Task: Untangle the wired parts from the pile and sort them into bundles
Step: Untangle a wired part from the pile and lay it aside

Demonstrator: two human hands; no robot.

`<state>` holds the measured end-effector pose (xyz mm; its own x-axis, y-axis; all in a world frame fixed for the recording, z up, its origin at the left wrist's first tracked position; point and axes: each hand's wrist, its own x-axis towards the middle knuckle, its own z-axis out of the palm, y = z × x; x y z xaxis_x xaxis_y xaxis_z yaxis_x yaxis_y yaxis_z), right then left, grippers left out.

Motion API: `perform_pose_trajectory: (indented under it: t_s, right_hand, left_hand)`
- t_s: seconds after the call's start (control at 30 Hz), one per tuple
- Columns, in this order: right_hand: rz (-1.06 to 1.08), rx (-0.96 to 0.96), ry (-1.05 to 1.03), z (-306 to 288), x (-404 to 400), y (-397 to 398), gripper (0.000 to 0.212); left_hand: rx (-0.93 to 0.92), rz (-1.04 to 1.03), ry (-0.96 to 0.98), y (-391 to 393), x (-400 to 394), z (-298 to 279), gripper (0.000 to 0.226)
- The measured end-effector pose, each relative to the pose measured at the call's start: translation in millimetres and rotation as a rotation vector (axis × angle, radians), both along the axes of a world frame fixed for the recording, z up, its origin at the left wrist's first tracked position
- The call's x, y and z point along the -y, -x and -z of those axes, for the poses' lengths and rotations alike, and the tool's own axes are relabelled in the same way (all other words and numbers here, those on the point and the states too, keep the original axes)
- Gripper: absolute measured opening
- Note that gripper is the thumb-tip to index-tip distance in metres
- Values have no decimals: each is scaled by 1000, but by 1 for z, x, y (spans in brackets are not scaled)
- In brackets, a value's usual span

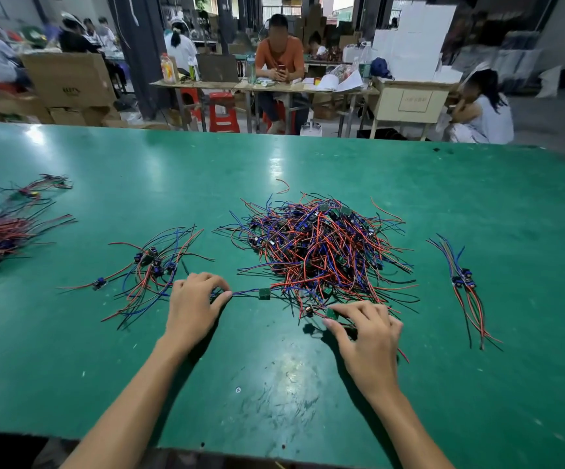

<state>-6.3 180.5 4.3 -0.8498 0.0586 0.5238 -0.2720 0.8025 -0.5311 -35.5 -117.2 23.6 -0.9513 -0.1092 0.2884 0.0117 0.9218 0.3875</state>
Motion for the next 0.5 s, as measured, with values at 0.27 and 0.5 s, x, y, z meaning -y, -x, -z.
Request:
perform_pose_trajectory:
  t_s: [0.27, 0.5]
  right_hand:
    - [124, -30, -80, 1, 1, -2, 34]
    - [-142, 289, 368, -28, 42, -12, 49]
  left_hand:
    - [-68, 46, -235, 0, -27, -10, 10]
    - [-256, 148, -399, -11, -51, -45, 11]
